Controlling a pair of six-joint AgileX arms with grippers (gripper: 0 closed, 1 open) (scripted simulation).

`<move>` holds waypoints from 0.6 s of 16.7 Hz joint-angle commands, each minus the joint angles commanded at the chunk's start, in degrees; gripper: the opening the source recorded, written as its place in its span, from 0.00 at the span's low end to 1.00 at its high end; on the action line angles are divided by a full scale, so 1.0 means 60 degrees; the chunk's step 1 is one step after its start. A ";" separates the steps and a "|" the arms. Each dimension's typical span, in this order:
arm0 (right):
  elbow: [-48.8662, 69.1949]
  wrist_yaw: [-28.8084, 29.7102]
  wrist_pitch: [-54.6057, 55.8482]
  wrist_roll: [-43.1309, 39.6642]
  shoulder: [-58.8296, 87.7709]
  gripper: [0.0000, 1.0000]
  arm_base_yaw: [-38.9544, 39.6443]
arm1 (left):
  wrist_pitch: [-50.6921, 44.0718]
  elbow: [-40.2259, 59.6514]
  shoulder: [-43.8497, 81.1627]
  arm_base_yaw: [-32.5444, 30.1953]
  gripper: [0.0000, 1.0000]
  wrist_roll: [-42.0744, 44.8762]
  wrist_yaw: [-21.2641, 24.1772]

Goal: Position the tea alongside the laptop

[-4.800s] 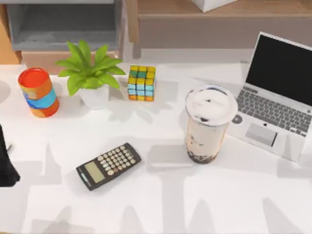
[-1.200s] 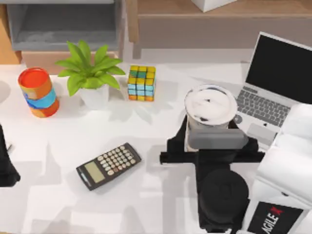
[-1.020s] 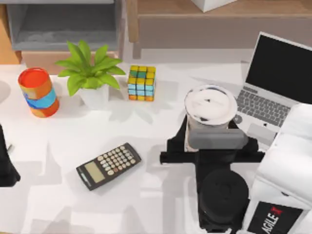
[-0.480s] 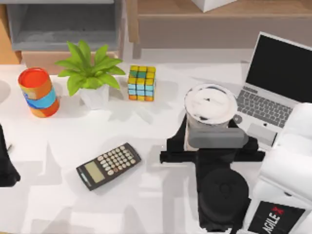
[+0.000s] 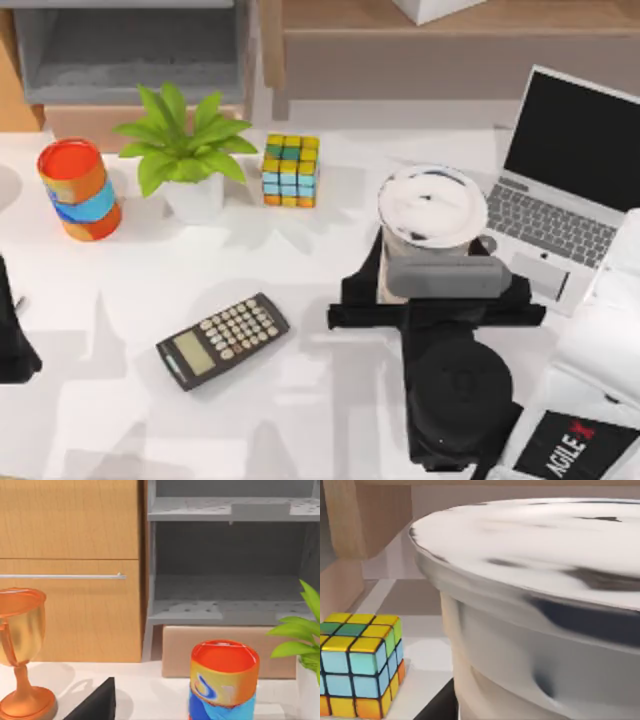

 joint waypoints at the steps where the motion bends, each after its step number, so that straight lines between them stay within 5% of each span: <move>1: 0.0050 -0.0017 0.0082 0.0000 -0.0093 0.00 -0.0062 | 0.0000 0.0000 0.0000 0.0000 1.00 0.0000 0.0000; 10: -0.0479 -0.1404 0.1338 -0.0007 -0.3164 0.00 -0.3285 | 0.0000 0.0000 0.0000 0.0000 1.00 0.0000 0.0000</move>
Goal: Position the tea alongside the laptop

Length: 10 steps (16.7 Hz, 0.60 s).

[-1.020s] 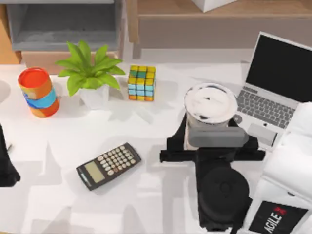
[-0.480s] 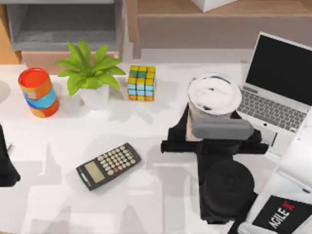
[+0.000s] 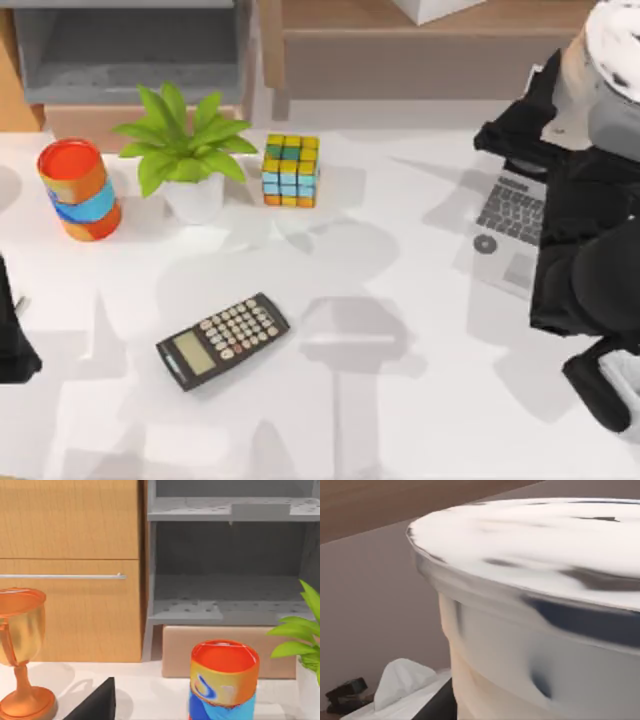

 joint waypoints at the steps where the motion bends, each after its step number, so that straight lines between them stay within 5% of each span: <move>1: -0.0122 -0.0357 0.0113 0.0000 -0.0371 0.00 -0.0579 | 0.0000 0.0000 0.0000 0.0000 1.00 0.0000 0.0000; 10: -0.1079 -0.5369 0.0081 -0.0026 -0.1497 0.00 -0.5889 | 0.0000 0.0000 0.0000 0.0000 1.00 0.0000 0.0000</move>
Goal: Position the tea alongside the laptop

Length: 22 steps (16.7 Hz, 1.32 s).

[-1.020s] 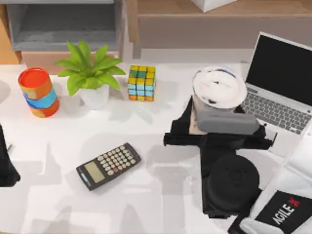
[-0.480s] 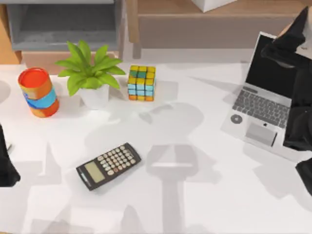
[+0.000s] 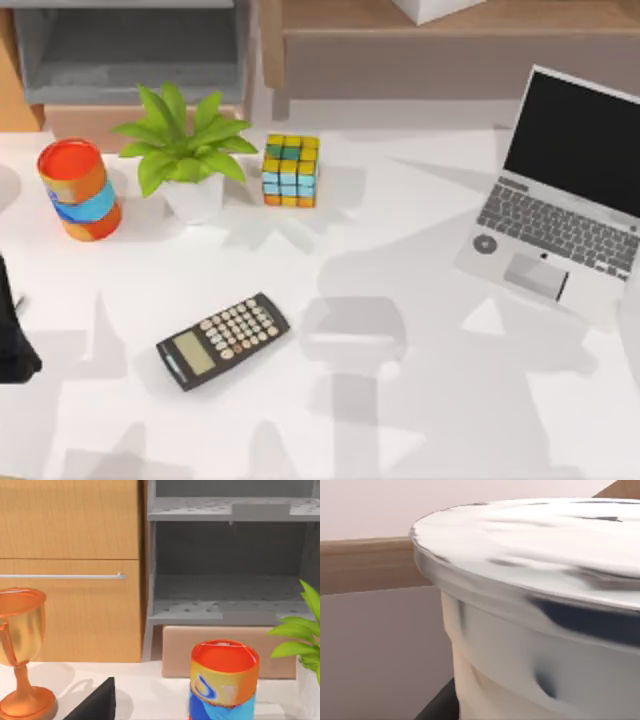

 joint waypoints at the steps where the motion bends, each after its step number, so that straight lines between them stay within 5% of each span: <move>1: -0.0088 -0.0702 -0.0137 -0.0006 0.0128 0.00 -0.0504 | 0.0000 0.0000 0.0000 0.0000 1.00 0.0000 0.0000; 9: -0.0610 -0.5174 -0.1447 -0.0007 0.1784 0.00 -0.2945 | 0.0000 0.0000 0.0000 0.0000 1.00 0.0000 0.0000; 22: -0.0582 -0.5531 -0.1243 0.0003 0.2163 0.00 -0.3007 | 0.0000 0.0000 0.0000 0.0000 1.00 0.0000 0.0000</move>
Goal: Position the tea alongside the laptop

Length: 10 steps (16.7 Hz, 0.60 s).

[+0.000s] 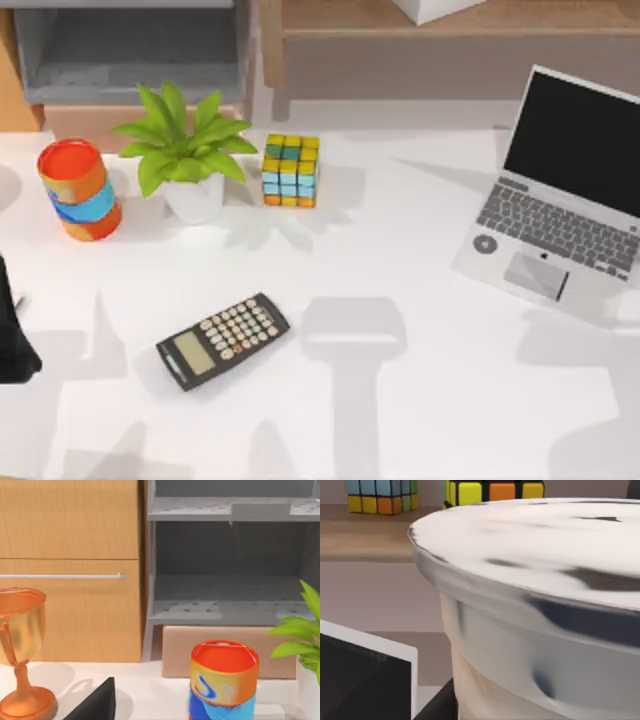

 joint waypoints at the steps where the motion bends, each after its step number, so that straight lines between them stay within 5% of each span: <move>1: 0.0016 0.0002 0.0127 -0.0004 0.0072 0.00 0.0016 | 0.0000 0.0000 0.0000 0.0000 1.00 0.0000 0.0000; 10: 0.0139 -0.0060 0.1376 -0.0027 0.1074 0.00 0.0045 | 0.0000 0.0000 0.0000 0.0000 1.00 0.0000 0.0000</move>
